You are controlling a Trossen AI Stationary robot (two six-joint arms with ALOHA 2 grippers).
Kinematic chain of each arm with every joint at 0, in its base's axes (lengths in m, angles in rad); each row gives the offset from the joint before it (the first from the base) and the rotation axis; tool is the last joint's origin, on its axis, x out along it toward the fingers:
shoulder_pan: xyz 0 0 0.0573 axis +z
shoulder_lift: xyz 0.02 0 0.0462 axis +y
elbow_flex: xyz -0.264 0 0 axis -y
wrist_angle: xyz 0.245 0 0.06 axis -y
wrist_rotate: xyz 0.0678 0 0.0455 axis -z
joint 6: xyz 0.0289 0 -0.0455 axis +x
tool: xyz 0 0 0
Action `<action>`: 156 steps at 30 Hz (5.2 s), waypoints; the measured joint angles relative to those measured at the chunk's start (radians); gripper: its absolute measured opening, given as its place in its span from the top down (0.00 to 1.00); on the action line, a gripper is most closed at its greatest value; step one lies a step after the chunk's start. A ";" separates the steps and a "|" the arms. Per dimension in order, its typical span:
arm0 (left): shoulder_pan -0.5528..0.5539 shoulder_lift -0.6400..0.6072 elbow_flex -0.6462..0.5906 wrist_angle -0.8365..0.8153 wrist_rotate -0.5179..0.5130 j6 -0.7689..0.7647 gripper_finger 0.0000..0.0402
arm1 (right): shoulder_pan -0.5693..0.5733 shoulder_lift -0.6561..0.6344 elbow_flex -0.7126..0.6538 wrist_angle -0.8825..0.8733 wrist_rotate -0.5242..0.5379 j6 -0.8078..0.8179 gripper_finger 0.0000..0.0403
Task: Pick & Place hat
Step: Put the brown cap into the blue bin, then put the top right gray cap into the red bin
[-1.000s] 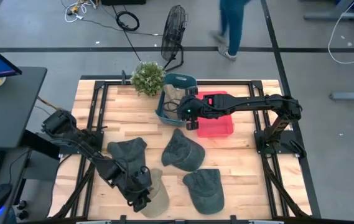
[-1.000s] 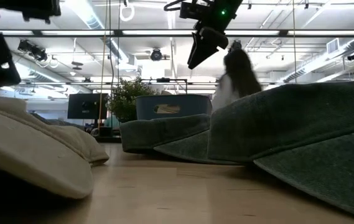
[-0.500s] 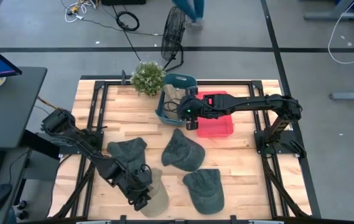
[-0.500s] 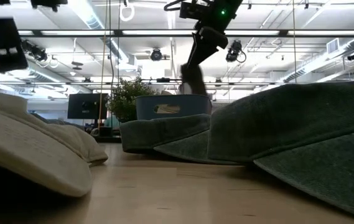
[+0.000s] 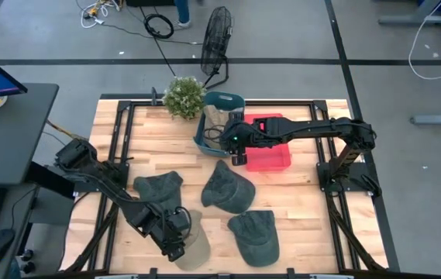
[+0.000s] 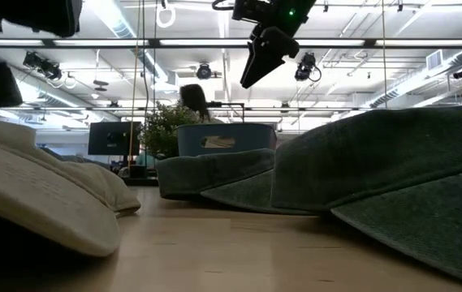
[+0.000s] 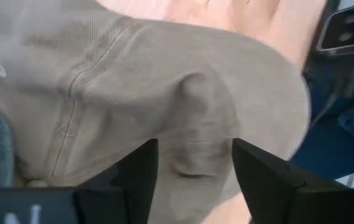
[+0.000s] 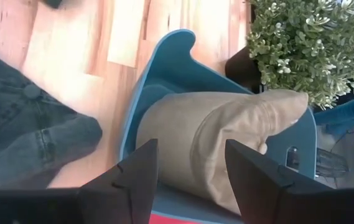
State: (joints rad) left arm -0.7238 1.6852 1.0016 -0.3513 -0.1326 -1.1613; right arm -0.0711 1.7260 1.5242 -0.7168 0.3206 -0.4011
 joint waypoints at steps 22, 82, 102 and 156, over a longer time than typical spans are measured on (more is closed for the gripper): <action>0.011 0.036 0.000 0.057 0.029 0.158 0.97 | 0.002 0.000 0.000 0.006 0.001 -0.003 0.53; 0.966 0.259 0.644 -0.544 -0.118 1.823 0.92 | 0.121 -0.336 0.000 -0.541 0.063 0.362 0.53; 0.790 0.166 0.833 -0.816 -0.268 1.556 0.50 | 0.121 -0.336 0.000 -0.540 0.063 0.341 0.53; 0.743 -0.454 -0.001 -0.192 -0.203 1.121 0.55 | 0.127 0.087 -0.499 0.524 -0.580 -0.090 0.58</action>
State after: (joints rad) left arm 0.0196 1.2312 1.0008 -0.5436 -0.3359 -0.0399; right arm 0.0558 1.8133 1.0249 -0.1924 -0.2597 -0.4914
